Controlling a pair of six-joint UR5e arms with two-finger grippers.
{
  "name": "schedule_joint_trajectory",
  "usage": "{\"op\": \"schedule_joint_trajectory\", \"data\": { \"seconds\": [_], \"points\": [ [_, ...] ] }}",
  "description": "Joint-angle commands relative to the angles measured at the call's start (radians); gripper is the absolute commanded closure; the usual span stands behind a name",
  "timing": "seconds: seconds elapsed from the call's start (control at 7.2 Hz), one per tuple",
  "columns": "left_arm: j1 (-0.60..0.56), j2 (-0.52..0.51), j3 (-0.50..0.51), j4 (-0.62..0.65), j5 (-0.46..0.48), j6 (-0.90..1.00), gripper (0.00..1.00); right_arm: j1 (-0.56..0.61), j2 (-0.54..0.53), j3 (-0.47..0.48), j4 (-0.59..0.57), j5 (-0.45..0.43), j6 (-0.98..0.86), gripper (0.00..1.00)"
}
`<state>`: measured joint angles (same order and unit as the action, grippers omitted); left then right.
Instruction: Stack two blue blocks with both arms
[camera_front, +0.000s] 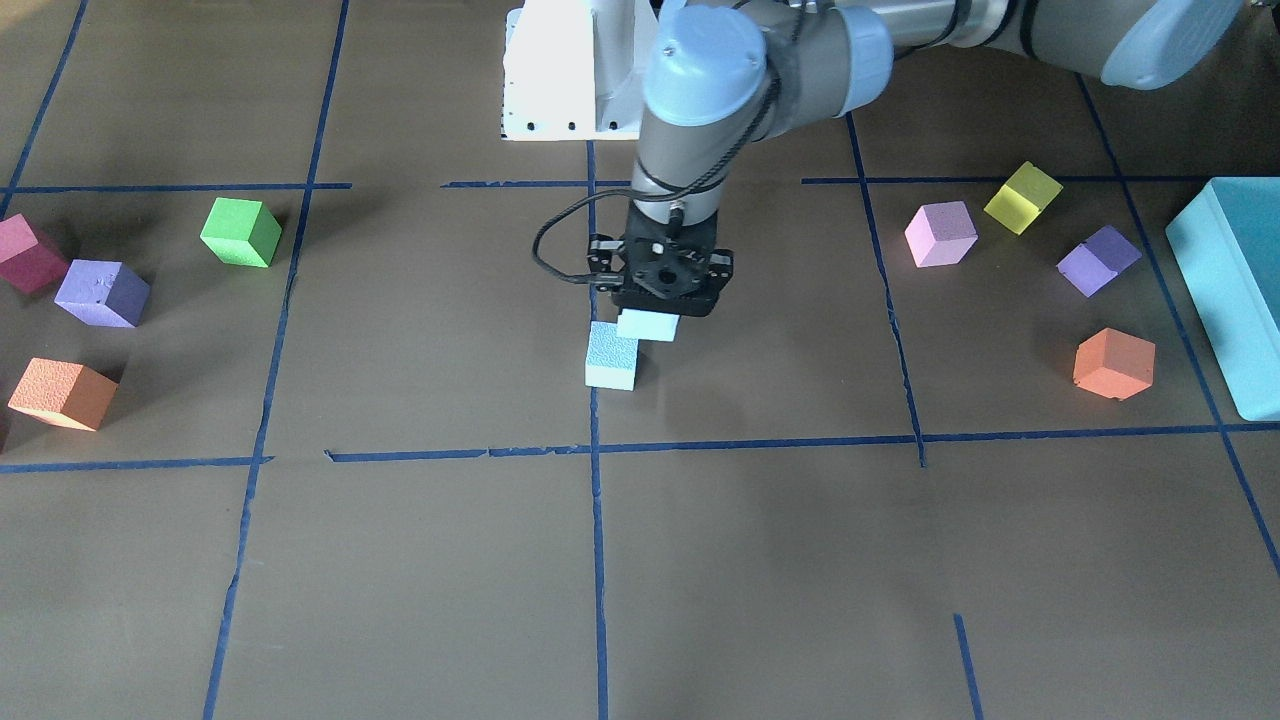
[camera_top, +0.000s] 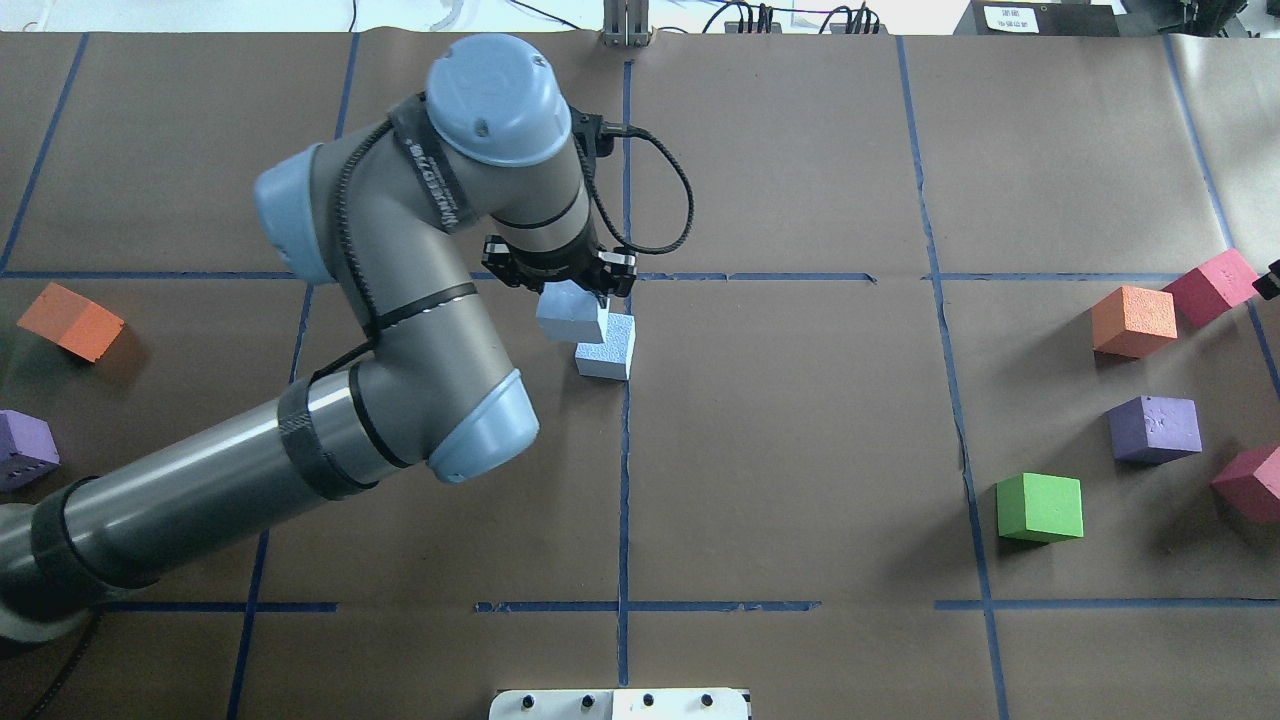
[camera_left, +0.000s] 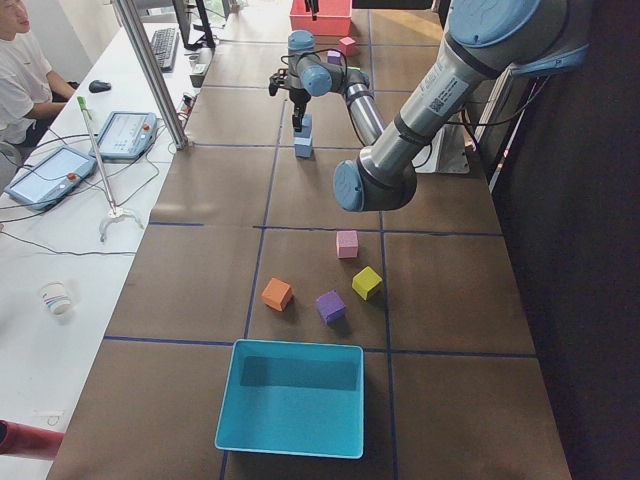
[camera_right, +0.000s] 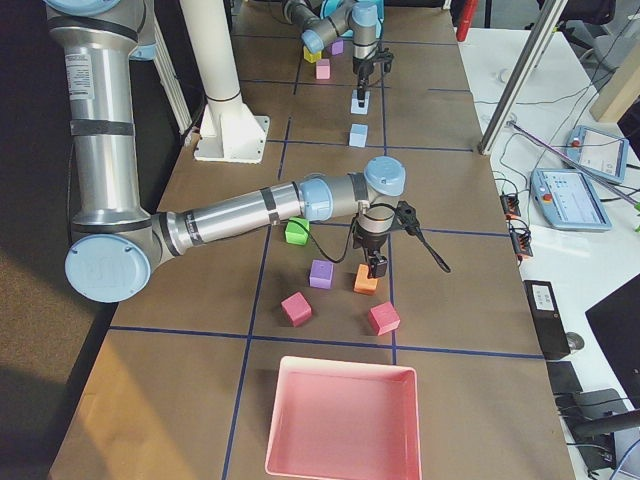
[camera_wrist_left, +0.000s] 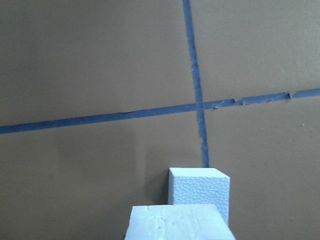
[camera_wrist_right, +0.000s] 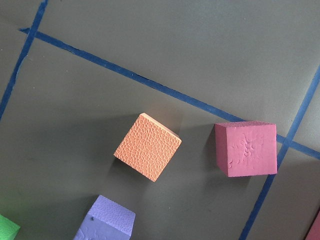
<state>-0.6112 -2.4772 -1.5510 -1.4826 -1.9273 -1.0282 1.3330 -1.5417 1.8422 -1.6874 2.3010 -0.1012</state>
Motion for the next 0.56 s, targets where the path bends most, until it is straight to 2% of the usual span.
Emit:
{"op": "schedule_joint_trajectory", "data": {
  "seconds": [0.0, 0.42],
  "points": [
    [0.056, -0.039, 0.058, -0.005, 0.057, -0.010, 0.86, 0.000, 0.000, -0.001, 0.000, 0.000, 0.000, 0.00],
    [0.053, -0.031, 0.075, -0.005, 0.059, 0.005, 0.86, 0.000, 0.000, 0.000, 0.000, 0.000, 0.000, 0.00]
  ]
}}
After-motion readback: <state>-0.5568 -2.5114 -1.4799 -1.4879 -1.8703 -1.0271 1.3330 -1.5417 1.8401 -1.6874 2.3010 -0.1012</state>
